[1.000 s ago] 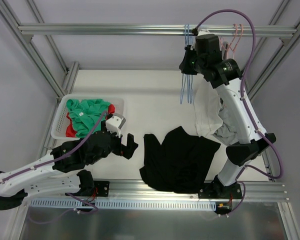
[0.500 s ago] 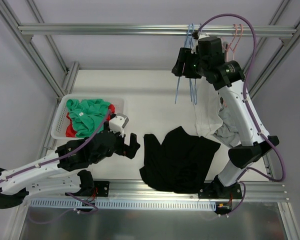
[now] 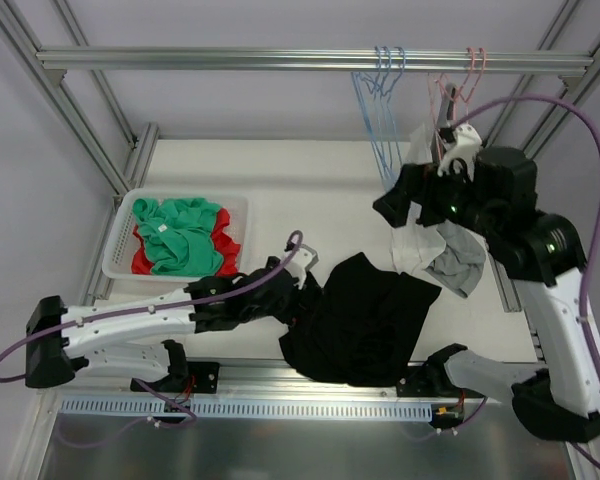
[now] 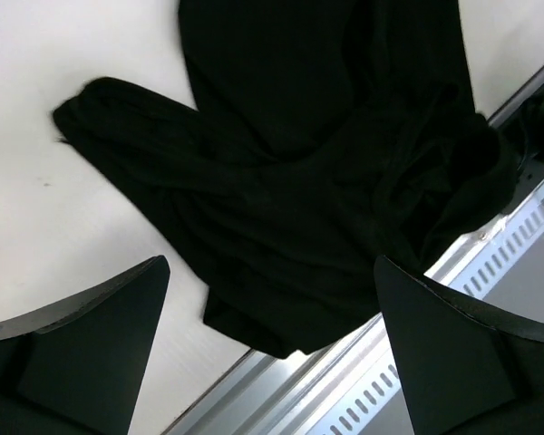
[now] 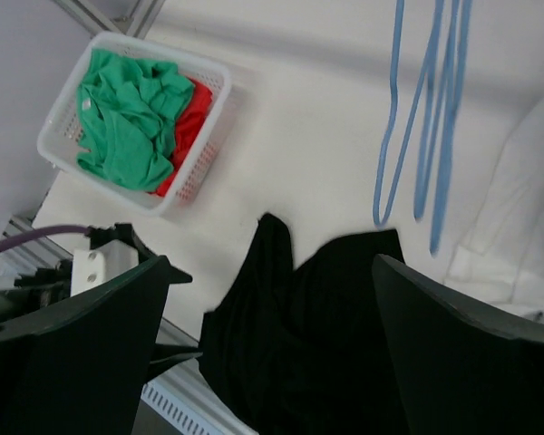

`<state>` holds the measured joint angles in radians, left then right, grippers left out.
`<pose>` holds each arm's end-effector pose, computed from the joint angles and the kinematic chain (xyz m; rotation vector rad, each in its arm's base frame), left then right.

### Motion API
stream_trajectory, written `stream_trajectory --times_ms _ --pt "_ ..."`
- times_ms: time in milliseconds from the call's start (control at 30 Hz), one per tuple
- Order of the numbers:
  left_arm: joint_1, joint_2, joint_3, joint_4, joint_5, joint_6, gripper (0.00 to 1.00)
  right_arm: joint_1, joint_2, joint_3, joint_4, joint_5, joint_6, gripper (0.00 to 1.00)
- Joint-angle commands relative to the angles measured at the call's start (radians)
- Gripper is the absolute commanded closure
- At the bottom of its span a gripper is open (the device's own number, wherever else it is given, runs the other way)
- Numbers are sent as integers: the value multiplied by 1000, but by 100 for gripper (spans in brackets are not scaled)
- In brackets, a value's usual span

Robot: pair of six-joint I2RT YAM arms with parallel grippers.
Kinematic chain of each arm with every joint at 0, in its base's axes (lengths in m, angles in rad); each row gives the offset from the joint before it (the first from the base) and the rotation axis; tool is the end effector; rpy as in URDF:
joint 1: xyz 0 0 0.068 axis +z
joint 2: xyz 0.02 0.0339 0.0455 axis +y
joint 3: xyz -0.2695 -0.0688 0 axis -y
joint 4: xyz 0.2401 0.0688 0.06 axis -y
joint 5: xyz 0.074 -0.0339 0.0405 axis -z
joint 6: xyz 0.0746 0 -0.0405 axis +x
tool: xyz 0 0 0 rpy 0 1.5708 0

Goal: Remove the tank top from the hanger

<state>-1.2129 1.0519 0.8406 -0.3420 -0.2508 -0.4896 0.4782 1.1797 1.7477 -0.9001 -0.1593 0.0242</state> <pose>0.1078 -0.2353 0.2790 0.6312 2.1041 -0.7371 0.1961 0.1150 0.4943 -0.5402 1.8518 0.4902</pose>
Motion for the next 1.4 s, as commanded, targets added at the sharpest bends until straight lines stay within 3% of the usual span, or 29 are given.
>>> stream_trajectory --times_ms 0,133,200,533,700,833,867,900,1000,1133,1367 --pt "-65 106 41 115 77 31 1 0 -176 -135 -60 70 -75 0" --pt "-131 340 155 133 134 106 1 0 -427 -236 -85 118 -73 1" --pt "-163 429 248 130 162 204 1 0 -475 -255 -91 92 -75 1" --pt "-192 855 466 123 42 381 1 0 -577 -263 -164 -28 -130 0" --pt "-180 1032 557 121 33 362 1 0 -615 -306 -154 -68 -141 1" --pt "-163 1082 560 123 100 319 2 0 -644 -332 -140 -95 -144 1" --pt "-159 1080 552 123 120 298 30 0 -650 -336 -131 -100 -144 1" --pt "-154 1076 543 121 136 287 50 -1 -657 -340 -128 -105 -144 1" --pt "-136 1028 486 123 131 237 100 0 -680 -353 -112 -112 -147 1" --pt "-90 861 378 110 53 178 100 0 -701 -376 -89 -109 -141 1" --pt "-36 426 333 -24 -278 100 100 0 -729 -416 -43 -77 -129 1"
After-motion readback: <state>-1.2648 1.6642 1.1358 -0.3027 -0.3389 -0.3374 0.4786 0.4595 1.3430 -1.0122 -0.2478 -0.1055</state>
